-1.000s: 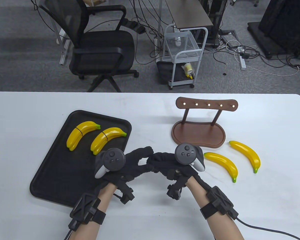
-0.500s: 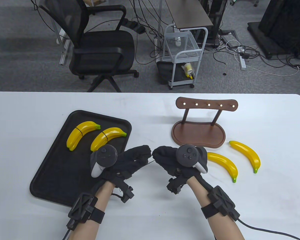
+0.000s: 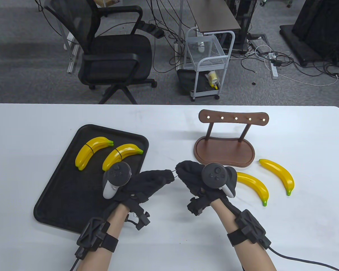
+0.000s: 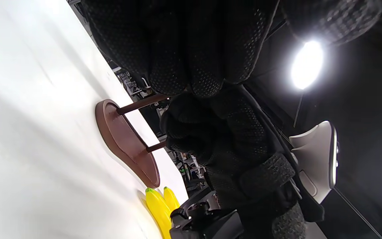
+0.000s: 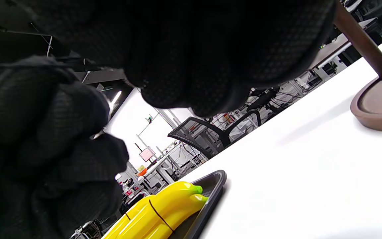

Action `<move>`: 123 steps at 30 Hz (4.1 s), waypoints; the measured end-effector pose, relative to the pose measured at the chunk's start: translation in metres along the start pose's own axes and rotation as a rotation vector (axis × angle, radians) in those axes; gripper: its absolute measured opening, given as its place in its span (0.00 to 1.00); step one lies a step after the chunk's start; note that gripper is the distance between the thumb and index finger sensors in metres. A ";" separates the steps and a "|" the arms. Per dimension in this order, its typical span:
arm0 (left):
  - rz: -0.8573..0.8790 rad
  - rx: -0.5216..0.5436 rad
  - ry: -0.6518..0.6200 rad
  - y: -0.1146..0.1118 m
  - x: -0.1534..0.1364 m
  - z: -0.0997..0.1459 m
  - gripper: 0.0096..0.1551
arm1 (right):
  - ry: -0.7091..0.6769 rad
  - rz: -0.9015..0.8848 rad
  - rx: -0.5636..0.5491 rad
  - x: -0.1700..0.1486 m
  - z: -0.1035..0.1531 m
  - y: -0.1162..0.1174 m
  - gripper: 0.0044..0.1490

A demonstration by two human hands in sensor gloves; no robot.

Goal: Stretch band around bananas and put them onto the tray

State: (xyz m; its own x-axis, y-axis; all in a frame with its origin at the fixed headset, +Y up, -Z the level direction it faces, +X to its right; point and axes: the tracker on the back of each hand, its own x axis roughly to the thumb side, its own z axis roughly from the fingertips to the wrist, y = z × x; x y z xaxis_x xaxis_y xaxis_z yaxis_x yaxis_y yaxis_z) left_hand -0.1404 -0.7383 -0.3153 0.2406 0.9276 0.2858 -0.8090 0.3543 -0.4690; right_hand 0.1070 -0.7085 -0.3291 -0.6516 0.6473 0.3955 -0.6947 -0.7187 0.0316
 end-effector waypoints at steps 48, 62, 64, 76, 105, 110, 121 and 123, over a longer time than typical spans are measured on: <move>-0.232 0.090 -0.025 0.017 0.025 0.007 0.43 | -0.033 -0.135 0.179 -0.025 0.002 0.001 0.33; -0.552 0.113 0.026 0.017 0.027 0.008 0.43 | 0.019 0.178 0.084 -0.057 0.026 -0.047 0.38; -0.598 0.114 0.035 0.016 0.025 0.009 0.43 | 0.044 0.220 0.059 -0.066 0.031 -0.057 0.38; -0.642 0.105 0.072 0.013 0.013 0.008 0.43 | 0.242 0.378 -0.065 -0.136 0.062 -0.102 0.42; -0.630 0.084 0.081 0.010 0.011 0.008 0.42 | 0.451 0.611 0.123 -0.198 0.080 -0.087 0.48; -0.628 0.084 0.083 0.010 0.011 0.008 0.42 | 0.454 0.644 0.155 -0.198 0.078 -0.083 0.48; -0.625 0.087 0.080 0.010 0.011 0.007 0.41 | 0.441 0.633 0.166 -0.198 0.076 -0.083 0.47; -0.624 0.088 0.079 0.010 0.011 0.007 0.41 | 0.431 0.631 0.126 -0.197 0.076 -0.086 0.47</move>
State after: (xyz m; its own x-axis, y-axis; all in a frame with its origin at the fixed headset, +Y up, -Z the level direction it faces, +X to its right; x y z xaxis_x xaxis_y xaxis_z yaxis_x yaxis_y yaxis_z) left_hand -0.1502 -0.7251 -0.3108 0.7171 0.5570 0.4190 -0.5440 0.8231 -0.1631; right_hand 0.3182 -0.7932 -0.3402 -0.9916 0.1284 -0.0177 -0.1289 -0.9911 0.0337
